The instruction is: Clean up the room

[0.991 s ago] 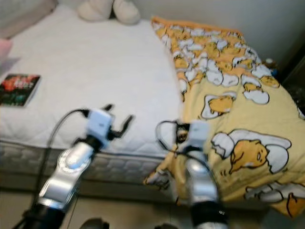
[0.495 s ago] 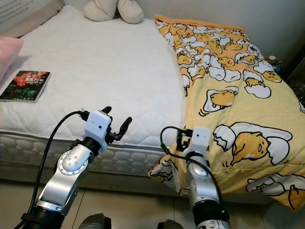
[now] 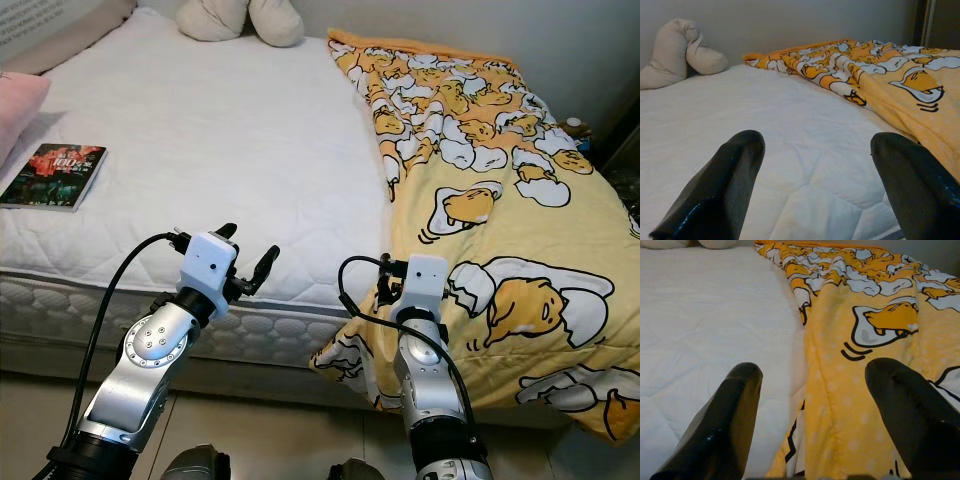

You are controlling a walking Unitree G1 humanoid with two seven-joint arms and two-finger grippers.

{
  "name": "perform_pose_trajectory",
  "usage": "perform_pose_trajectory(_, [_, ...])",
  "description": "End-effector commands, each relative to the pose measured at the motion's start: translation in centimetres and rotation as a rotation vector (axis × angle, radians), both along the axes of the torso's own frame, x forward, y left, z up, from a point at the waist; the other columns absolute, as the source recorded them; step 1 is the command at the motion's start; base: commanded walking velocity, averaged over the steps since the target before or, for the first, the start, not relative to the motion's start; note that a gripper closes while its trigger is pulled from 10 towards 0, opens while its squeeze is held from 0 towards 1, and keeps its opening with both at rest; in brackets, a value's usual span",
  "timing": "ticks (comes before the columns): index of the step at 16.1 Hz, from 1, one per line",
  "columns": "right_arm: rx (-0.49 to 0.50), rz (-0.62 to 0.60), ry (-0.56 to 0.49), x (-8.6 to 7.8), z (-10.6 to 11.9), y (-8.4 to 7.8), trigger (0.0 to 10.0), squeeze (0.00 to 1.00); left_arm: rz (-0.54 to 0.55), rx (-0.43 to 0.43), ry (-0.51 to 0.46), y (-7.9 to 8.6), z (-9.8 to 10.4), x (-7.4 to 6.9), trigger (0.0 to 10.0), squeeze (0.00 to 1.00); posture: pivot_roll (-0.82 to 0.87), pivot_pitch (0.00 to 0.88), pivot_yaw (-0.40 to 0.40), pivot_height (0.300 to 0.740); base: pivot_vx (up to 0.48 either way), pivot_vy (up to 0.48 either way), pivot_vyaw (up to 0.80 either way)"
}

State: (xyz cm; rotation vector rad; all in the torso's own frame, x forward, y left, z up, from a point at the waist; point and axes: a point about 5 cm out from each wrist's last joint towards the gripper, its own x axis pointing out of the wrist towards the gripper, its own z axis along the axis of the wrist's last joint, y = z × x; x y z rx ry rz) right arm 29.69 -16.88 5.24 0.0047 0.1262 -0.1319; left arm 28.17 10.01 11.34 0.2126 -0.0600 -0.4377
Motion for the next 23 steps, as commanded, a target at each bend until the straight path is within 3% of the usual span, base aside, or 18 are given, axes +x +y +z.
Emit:
perform_pose_trajectory(1, [-0.010, -0.003, -0.021, 0.0, 0.2, -0.1, 10.0, 0.00, -0.010, 0.002, -0.010, -0.5, 0.4, 0.2, 10.0, 0.00, 0.14, 0.025, -0.070, 0.699, 0.000, 0.000, 0.00])
perform_pose_trajectory(7, [0.033, 0.016, 0.042, 0.7, -0.7, 1.0, 10.0, 0.00, -0.005, 0.036, 0.006, 0.9, 0.6, -1.4, 10.0, 0.00, 0.20, 0.132, -0.023, 0.699, 0.000, 0.000, 0.00])
perform_pose_trajectory(10, [0.027, -0.013, 0.061, 1.8, -0.7, 0.6, 10.0, 0.00, -0.030, 0.035, 0.039, 2.1, 1.1, -3.0, 10.0, 0.00, 0.25, 0.187, 0.011, 0.699, 0.000, 0.000, 0.00])
perform_pose_trajectory(14, [0.058, -0.017, 0.118, 2.7, -1.1, 1.2, 10.0, 0.00, -0.047, 0.070, 0.069, 3.1, 1.3, -4.8, 10.0, 0.00, 0.28, 0.236, 0.030, 0.699, 0.000, 0.000, 0.00])
perform_pose_trajectory(23, [0.111, -0.090, 0.294, 1.5, -3.8, 0.8, 10.0, 0.00, -0.056, 0.069, 0.107, 3.1, 1.5, -5.7, 10.0, 0.00, 0.28, 0.270, 0.038, 0.699, 0.000, 0.000, 0.00])
